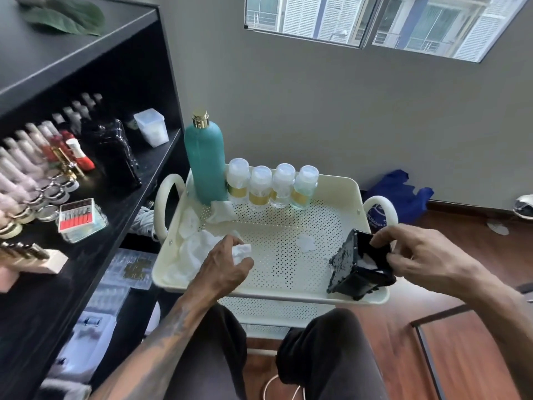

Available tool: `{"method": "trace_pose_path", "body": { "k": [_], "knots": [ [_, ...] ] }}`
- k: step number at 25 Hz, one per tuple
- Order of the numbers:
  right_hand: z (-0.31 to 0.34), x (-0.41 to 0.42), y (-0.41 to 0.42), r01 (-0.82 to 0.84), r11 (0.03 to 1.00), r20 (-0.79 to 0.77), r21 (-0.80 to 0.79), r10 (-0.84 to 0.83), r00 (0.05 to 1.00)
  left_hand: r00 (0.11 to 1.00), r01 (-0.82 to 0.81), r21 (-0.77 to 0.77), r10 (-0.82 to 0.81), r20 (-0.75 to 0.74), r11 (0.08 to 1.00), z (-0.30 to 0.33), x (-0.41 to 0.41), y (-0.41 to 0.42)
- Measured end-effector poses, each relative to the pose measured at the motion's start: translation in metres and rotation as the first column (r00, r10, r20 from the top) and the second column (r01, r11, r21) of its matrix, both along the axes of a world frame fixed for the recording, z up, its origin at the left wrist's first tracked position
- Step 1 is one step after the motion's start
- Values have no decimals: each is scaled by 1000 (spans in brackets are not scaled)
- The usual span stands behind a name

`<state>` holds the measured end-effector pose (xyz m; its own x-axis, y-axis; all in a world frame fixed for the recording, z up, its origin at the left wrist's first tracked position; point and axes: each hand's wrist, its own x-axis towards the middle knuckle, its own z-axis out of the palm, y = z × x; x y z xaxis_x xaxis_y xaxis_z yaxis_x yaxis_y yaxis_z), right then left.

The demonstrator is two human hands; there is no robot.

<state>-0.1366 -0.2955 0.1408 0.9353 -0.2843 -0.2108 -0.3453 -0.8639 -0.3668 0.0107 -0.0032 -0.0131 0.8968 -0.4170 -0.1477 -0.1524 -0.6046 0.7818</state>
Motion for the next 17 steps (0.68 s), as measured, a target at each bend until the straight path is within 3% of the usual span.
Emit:
{"method": "trace_pose_path", "body": {
  "k": [1,5,8,13,17],
  "knots": [
    [-3,-9,-3,-4,1000,69,16,3,998,1000,3,6,-3,-2,1000,0,0,-1],
    [-30,-19,-8,26,995,5,99,-26,1000,1000,-23,-11,23,-21,1000,-1,2,-2],
    [-43,-14,-12,38,988,75,147,-49,996,998,-52,-53,53,16,997,1,-2,-4],
    [-49,-11,-20,38,986,90,162,-53,995,988,-153,-262,151,-28,953,29,-10,-13],
    [-58,-12,-21,47,980,135,194,-75,988,999,-36,-419,35,-11,907,85,-24,-67]
  ]
}}
